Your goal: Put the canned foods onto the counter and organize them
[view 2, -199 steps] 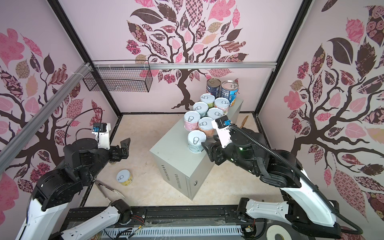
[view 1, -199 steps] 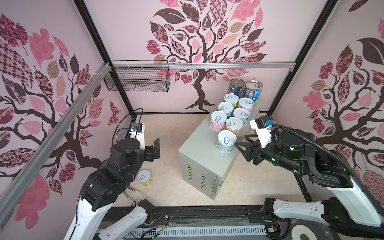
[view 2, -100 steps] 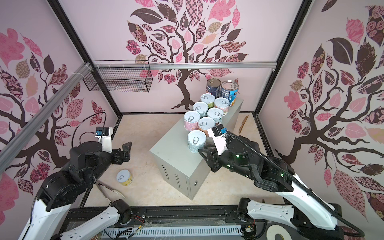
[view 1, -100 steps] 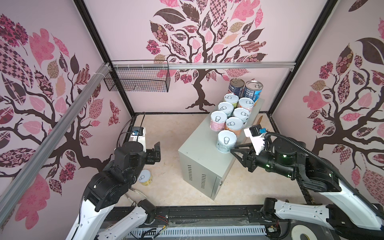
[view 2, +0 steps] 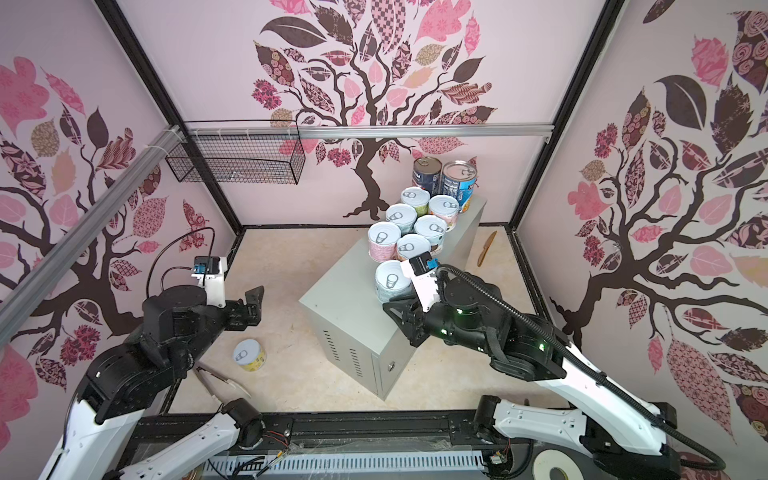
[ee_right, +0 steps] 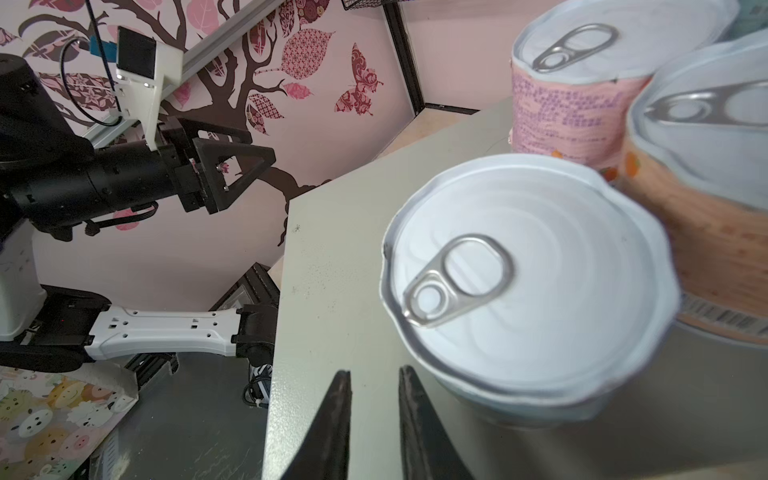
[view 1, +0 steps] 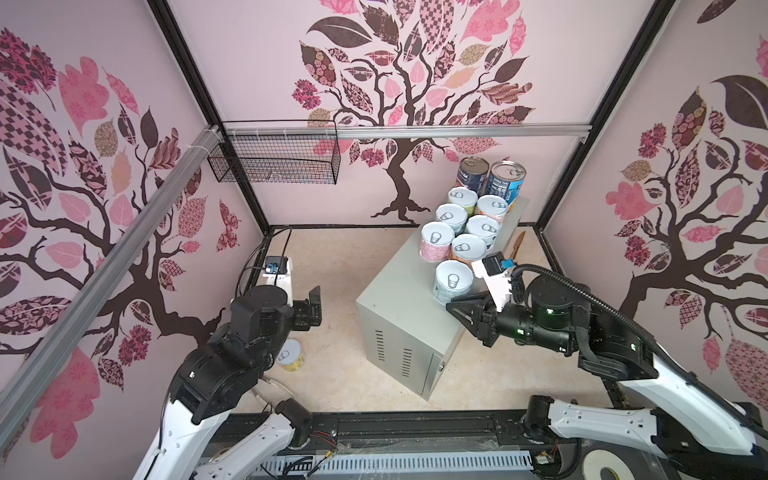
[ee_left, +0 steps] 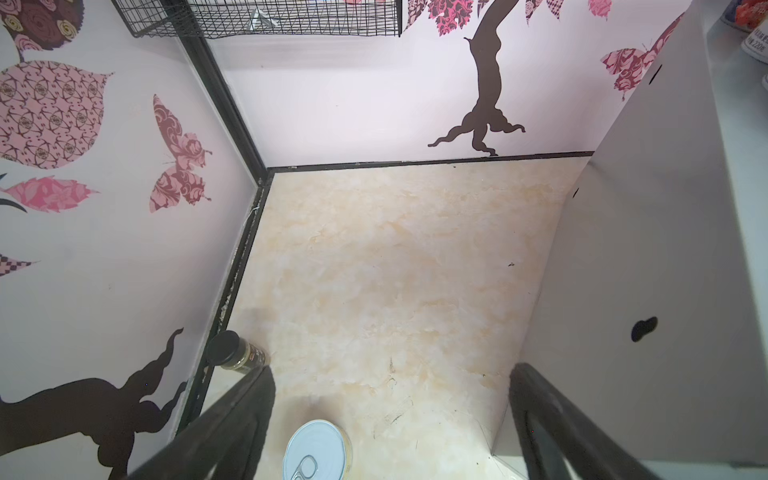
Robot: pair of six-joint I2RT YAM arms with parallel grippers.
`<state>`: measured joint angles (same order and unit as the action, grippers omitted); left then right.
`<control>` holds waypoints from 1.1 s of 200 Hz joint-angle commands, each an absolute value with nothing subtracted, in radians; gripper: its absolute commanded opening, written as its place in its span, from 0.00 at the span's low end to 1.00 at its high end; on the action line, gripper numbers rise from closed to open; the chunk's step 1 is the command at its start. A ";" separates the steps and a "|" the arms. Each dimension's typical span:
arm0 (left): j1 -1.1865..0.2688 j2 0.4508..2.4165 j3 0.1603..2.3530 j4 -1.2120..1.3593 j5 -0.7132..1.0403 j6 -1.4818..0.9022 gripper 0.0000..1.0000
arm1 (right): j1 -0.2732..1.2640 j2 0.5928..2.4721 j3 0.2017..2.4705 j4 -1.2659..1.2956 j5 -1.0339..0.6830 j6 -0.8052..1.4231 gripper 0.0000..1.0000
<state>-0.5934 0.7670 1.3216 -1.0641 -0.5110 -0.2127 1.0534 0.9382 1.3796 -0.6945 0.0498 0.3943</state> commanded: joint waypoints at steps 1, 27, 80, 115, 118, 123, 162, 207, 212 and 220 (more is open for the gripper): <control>-0.588 0.755 1.301 -1.047 -0.508 -0.222 0.92 | 1.058 0.943 1.374 -0.641 0.037 0.416 0.24; -0.588 0.750 1.295 -1.043 -0.508 -0.223 0.92 | 1.058 0.938 1.352 -0.609 0.088 0.429 0.24; -0.588 0.742 1.268 -1.035 -0.511 -0.225 0.92 | 1.058 0.937 1.335 -0.593 0.201 0.437 0.25; -0.588 0.740 1.256 -1.030 -0.508 -0.232 0.92 | 1.059 0.934 1.334 -0.590 0.214 0.437 0.26; -0.588 0.740 1.256 -1.030 -0.508 -0.232 0.92 | 1.059 0.934 1.333 -0.591 0.213 0.437 0.26; -0.588 0.741 1.256 -1.030 -0.509 -0.232 0.92 | 1.058 0.934 1.334 -0.590 0.213 0.437 0.26; -0.588 0.734 1.258 -1.031 -0.515 -0.245 0.95 | 1.058 0.928 1.356 -0.584 0.114 0.428 0.38; -0.587 0.740 1.296 -1.033 -0.495 -0.278 0.98 | 1.058 0.873 1.416 -0.651 0.087 0.419 0.49; -0.588 0.744 1.303 -1.038 -0.494 -0.282 0.98 | 1.058 0.861 1.416 -0.661 0.099 0.419 0.49; -0.588 0.751 1.315 -1.045 -0.492 -0.289 0.98 | 1.059 0.843 1.416 -0.681 0.124 0.419 0.50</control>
<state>-0.5934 0.7353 1.2770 -1.0428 -0.5060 -0.2604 1.0592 0.9104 1.3693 -0.6239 0.0933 0.4240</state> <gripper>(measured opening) 0.978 0.491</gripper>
